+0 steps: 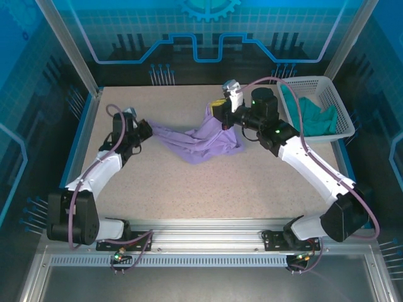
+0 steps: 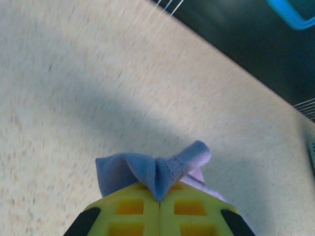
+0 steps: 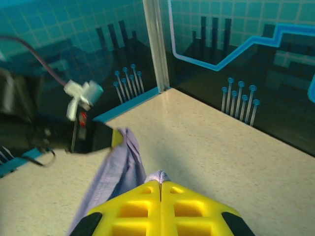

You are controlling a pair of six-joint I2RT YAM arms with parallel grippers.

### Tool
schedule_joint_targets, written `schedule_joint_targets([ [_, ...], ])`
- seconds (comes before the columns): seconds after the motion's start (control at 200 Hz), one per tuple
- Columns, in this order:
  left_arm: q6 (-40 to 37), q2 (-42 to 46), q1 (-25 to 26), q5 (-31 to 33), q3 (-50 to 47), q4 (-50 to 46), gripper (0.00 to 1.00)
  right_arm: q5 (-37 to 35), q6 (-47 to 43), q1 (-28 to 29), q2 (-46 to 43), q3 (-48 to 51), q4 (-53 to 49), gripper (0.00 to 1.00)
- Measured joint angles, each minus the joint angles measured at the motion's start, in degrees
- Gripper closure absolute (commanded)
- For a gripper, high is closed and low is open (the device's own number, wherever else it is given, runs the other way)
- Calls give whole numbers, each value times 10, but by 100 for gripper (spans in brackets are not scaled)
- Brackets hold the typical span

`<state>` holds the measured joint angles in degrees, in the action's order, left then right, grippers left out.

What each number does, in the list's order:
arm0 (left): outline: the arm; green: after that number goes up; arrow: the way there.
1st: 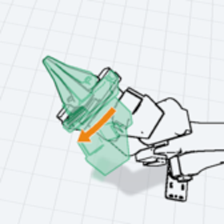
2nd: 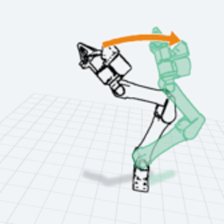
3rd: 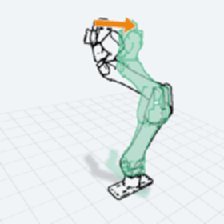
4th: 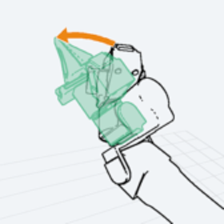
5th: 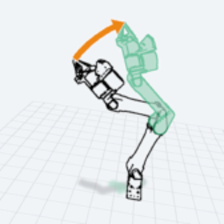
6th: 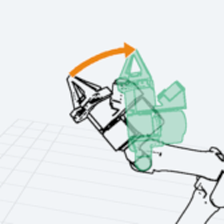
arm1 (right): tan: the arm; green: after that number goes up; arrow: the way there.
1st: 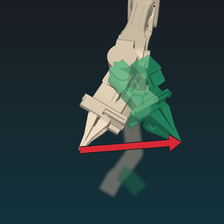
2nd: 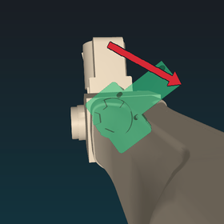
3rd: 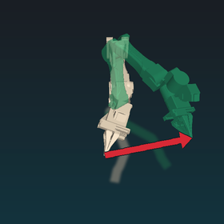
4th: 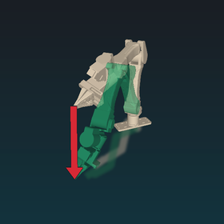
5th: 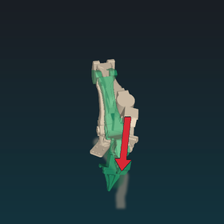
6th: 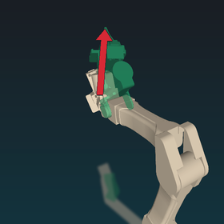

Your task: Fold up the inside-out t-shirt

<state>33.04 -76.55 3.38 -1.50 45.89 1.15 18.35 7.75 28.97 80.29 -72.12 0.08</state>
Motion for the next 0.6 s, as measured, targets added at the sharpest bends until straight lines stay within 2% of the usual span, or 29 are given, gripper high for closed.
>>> schedule_joint_targets([
  [0.08, 11, 0, 20, -6, -63, 30, 98, 28, 24, -10, 25, 17, 20, 100],
  [0.115, 12, 0, 37, -10, -88, 43, 90, 36, 32, -14, 39, 21, 21, 100],
  [0.185, 13, 2, 85, -16, -135, 68, 66, 47, 44, -20, 70, 21, 21, 100],
  [0.24, 13, 13, 114, -20, -162, 78, 57, 52, 53, -21, 85, 21, 19, 100],
  [0.39, 2, 104, 148, 2, -192, 84, 43, 51, 74, -20, 92, 19, 12, 100],
  [0.49, -27, 173, 203, 16, -190, 114, 32, 43, 94, -16, 92, 13, 10, 100],
  [0.6, -64, 199, 259, 16, -174, 142, 31, 37, 115, -7, 92, 9, 8, 100],
])
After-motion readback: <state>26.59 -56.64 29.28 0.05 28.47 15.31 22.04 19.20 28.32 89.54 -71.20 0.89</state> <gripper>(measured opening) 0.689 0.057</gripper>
